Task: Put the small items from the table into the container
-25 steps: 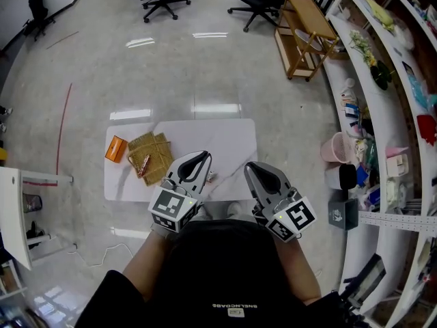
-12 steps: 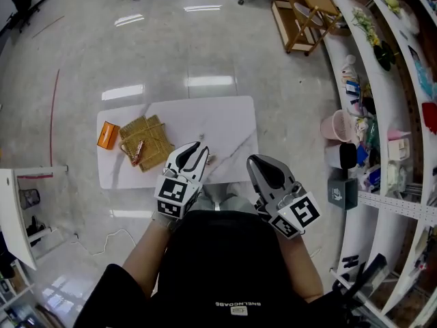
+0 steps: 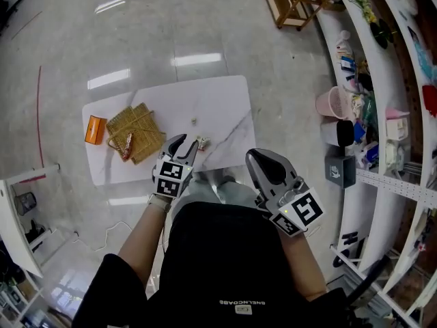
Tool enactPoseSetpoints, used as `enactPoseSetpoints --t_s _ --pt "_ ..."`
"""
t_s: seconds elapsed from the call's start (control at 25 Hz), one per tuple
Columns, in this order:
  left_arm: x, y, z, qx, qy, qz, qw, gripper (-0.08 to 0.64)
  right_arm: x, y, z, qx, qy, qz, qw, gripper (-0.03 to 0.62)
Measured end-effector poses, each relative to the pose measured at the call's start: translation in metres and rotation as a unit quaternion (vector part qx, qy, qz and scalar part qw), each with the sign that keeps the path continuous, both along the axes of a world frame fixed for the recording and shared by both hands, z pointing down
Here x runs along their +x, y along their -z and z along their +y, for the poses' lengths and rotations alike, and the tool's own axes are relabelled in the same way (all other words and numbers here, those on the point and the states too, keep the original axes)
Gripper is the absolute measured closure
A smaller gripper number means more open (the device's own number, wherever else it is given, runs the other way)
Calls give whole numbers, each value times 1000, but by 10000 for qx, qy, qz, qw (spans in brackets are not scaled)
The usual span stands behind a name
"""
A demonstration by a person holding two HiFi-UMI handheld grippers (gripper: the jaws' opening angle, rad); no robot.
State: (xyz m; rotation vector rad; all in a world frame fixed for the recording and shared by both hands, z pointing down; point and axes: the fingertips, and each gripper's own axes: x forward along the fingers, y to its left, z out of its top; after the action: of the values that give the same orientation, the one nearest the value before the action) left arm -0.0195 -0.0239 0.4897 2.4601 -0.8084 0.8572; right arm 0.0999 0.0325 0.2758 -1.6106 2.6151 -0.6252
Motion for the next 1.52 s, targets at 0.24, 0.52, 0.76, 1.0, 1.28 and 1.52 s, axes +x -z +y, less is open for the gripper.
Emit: enactPoseSetpoints --t_s 0.24,0.52,0.76,1.0,1.28,1.52 --pt "-2 -59 3 -421 -78 -281 9987 408 2 -19 6 -232 -100 117 9996 580" --pt "2 -119 8 -782 -282 -611 9947 368 4 -43 13 -484 -85 192 9986 580" --pt "4 -165 12 -1061 -360 -856 9900 342 5 -58 15 -639 -47 211 9977 580" --pt "9 -216 22 -1240 -561 -1155 9839 323 8 -81 25 -896 -27 204 9958 579" --pt "5 -274 35 -1597 -539 -1453 9749 306 14 -103 31 -1136 -49 221 9933 580" --pt "5 -307 37 -1726 -580 -1604 9701 301 10 -122 32 -1383 -28 107 9903 579"
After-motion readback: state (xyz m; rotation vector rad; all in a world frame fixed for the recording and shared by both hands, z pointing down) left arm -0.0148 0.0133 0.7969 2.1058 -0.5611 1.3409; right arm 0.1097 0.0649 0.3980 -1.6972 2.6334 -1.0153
